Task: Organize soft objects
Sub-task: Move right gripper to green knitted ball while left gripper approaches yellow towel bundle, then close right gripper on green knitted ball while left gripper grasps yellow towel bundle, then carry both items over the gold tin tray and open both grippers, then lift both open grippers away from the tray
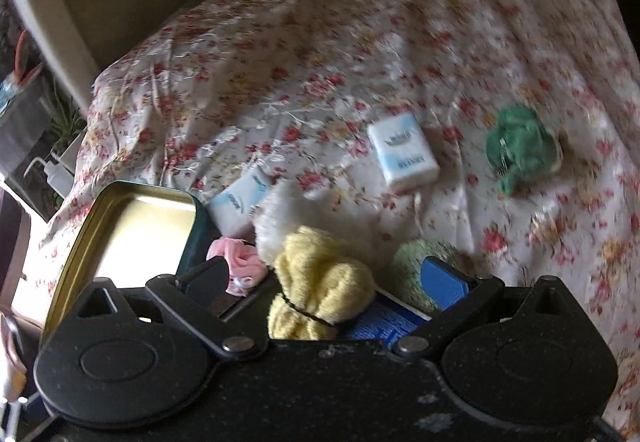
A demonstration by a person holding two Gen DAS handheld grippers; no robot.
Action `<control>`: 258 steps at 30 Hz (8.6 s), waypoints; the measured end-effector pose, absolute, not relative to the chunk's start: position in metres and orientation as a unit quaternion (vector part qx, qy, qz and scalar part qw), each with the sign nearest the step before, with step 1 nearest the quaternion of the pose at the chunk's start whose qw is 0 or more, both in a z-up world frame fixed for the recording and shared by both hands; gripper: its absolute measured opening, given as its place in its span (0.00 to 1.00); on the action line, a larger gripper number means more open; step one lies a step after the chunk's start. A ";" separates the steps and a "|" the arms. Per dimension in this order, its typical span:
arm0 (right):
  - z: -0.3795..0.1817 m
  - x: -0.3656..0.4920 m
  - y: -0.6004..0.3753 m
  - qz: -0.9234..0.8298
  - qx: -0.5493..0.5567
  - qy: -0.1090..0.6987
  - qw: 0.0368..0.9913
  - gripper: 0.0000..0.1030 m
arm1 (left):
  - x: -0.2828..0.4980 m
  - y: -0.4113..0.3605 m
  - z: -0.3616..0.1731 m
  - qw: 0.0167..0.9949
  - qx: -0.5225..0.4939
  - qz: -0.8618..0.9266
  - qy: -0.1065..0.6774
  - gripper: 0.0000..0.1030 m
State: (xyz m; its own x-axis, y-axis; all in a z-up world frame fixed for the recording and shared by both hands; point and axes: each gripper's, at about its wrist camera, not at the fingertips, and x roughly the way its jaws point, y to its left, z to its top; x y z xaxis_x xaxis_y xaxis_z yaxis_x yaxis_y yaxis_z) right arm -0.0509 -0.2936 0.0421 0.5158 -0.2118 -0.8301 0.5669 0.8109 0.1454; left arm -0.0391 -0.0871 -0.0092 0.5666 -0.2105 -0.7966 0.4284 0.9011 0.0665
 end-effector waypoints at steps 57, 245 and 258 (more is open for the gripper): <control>0.009 -0.077 -0.377 -0.268 0.306 0.463 0.788 0.84 | -0.005 -0.188 0.002 0.819 0.180 -0.315 0.445 0.85; 0.067 0.027 -0.123 -0.122 0.176 0.443 0.870 0.60 | 0.098 0.014 0.037 0.849 -0.030 -0.124 0.512 0.56; 0.065 -0.004 -0.143 -0.147 0.181 0.448 0.863 0.62 | 0.092 0.003 0.039 0.851 -0.011 -0.136 0.506 0.57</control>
